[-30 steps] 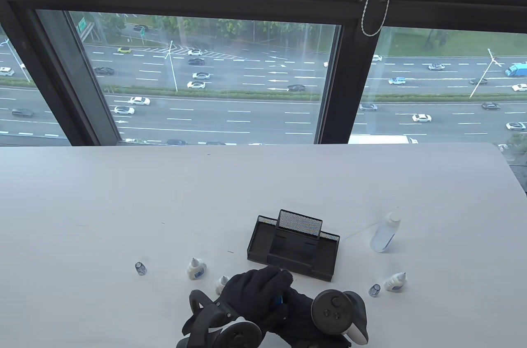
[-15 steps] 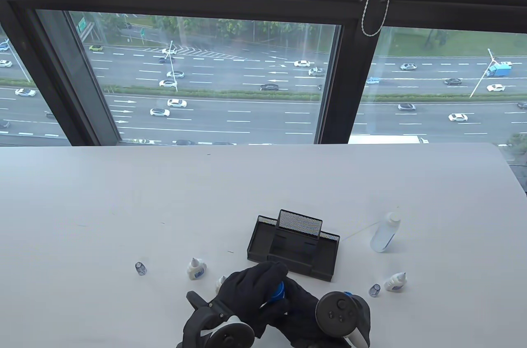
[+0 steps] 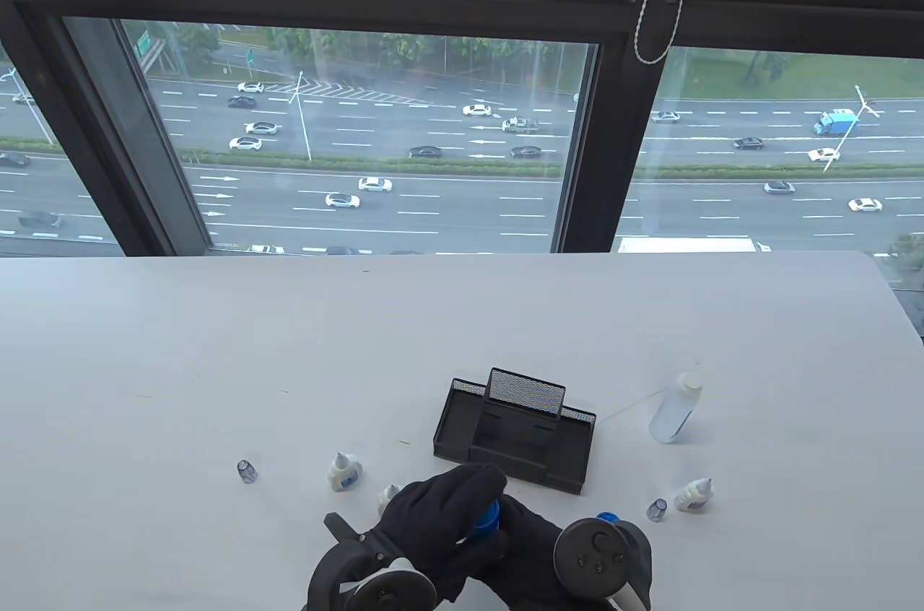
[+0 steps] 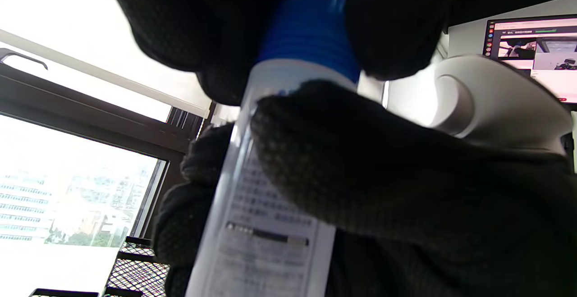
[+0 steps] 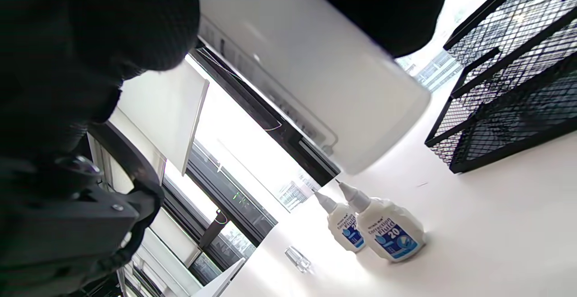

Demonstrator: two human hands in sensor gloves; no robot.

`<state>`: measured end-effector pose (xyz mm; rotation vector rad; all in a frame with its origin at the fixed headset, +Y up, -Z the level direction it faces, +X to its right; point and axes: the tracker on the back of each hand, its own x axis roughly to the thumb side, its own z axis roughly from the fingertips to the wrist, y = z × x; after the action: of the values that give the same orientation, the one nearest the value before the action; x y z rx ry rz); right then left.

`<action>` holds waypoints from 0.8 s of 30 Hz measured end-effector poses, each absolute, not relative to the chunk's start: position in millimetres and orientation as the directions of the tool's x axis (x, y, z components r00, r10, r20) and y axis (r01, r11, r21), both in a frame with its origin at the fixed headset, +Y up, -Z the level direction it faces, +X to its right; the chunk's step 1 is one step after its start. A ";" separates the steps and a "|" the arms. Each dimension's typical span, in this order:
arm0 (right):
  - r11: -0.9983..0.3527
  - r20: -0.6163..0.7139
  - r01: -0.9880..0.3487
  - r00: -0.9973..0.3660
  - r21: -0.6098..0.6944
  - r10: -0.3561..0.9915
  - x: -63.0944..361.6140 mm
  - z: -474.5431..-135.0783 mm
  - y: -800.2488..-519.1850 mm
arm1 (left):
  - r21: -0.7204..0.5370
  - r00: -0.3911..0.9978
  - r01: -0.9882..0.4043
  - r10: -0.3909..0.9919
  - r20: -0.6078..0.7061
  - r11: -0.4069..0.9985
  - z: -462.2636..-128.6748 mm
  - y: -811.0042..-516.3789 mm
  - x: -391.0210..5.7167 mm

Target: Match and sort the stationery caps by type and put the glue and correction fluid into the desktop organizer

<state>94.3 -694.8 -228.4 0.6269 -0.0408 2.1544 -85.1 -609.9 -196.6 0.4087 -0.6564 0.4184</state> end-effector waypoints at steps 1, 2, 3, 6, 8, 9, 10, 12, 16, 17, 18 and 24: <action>-0.627 0.450 -0.755 -0.501 0.190 0.739 93.7 -228.8 -696.1 | 0.227 0.714 -0.478 0.225 0.663 0.848 -196.5 -610.8 -84.0; -0.631 0.449 -0.749 -0.501 0.202 0.740 94.0 -229.0 -696.7 | 0.219 0.707 -0.472 0.218 0.673 0.854 -196.8 -611.9 -83.2; -0.628 0.451 -0.752 -0.499 0.198 0.740 94.3 -229.2 -696.9 | 0.212 0.704 -0.467 0.216 0.677 0.858 -197.1 -612.4 -82.9; -0.618 0.451 -0.761 -0.488 0.200 0.747 97.2 -230.0 -695.8 | 0.199 0.707 -0.447 0.208 0.676 0.872 -199.0 -610.5 -84.6; -0.599 0.441 -0.773 -0.472 0.209 0.763 99.4 -230.8 -694.7 | 0.231 0.713 -0.445 0.186 0.676 0.865 -200.7 -606.7 -88.6; -0.586 0.435 -0.782 -0.461 0.214 0.774 102.0 -231.9 -694.3 | 0.243 0.719 -0.441 0.179 0.671 0.864 -202.6 -602.6 -92.1; -0.579 0.430 -0.787 -0.457 0.214 0.779 103.2 -232.5 -694.2 | 0.245 0.721 -0.446 0.183 0.668 0.861 -203.8 -599.9 -95.3; -0.567 0.416 -0.799 -0.455 0.199 0.787 107.2 -233.9 -693.9 | 0.265 0.737 -0.464 0.202 0.645 0.845 -210.7 -590.7 -108.7; -0.573 0.407 -0.802 -0.473 0.166 0.781 112.6 -234.4 -691.3 | 0.376 0.845 -0.379 0.151 0.512 0.846 -225.9 -585.1 -145.4; -0.568 0.405 -0.804 -0.467 0.177 0.786 113.1 -234.6 -690.4 | 0.404 0.882 -0.323 0.117 0.456 0.856 -230.3 -589.0 -157.6; -0.571 0.404 -0.802 -0.471 0.175 0.784 113.7 -234.2 -689.9 | 0.414 0.915 -0.261 0.088 0.393 0.872 -234.5 -596.7 -169.8; -0.572 0.394 -0.800 -0.473 0.185 0.788 113.7 -235.8 -691.4 | 0.300 0.978 -0.135 0.078 0.192 0.944 -248.7 -664.5 -213.3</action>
<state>113.7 -691.4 -235.8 0.5476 -0.0308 2.1094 -213.3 -664.5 -248.7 0.3170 -0.1794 0.1091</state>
